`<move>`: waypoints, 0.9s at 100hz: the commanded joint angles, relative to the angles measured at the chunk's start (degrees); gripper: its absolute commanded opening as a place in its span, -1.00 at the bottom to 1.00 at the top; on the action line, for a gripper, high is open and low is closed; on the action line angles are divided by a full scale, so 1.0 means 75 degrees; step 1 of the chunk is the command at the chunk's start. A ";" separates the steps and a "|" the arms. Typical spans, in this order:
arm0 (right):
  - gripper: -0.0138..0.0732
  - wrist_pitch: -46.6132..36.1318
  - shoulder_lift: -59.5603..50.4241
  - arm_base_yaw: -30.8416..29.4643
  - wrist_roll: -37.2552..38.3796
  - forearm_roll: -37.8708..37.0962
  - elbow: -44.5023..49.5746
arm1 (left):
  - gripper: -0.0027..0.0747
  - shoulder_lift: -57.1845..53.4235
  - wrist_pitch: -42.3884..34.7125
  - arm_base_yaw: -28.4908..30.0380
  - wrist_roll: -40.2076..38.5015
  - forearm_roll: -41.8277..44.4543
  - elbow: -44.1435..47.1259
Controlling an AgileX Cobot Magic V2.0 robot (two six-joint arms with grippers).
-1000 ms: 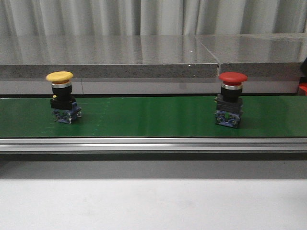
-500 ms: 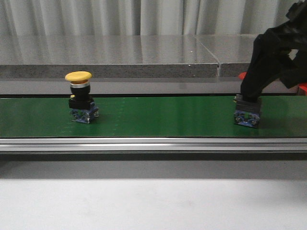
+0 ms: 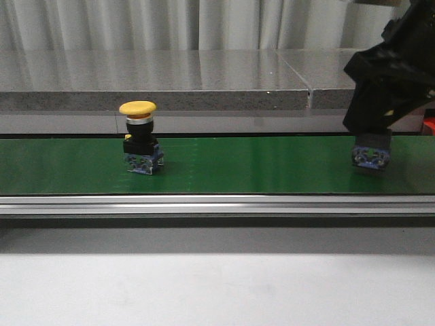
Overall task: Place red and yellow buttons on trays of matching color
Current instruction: 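Grasp the red button on the belt with the right gripper, lift, then carry the red button into the red tray and open the right gripper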
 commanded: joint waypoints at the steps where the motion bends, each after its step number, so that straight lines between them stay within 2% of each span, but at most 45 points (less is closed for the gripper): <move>1: -0.41 0.0049 -0.0279 -0.0314 -0.0031 0.0039 -0.0693 | -0.98 0.0048 -0.0552 -0.0058 -0.0009 -0.0090 -0.0209; 26: -0.41 0.0110 -0.0137 -0.2209 0.0061 0.0039 -0.2234 | -0.98 0.0048 -0.0552 -0.0058 -0.0009 -0.0090 -0.0209; 49: -0.41 -0.0186 0.0883 -0.3803 0.0070 0.0039 -0.3452 | -0.98 0.0048 -0.0552 -0.0058 -0.0009 -0.0090 -0.0209; 68: -0.41 -0.0763 0.1781 -0.4320 0.0070 0.0039 -0.3811 | -0.98 0.0048 -0.0552 -0.0058 -0.0009 -0.0090 -0.0209; 90: -0.41 -0.1573 0.2651 -0.4378 0.0070 0.0046 -0.3811 | -0.98 0.0048 -0.0552 -0.0058 -0.0009 -0.0090 -0.0209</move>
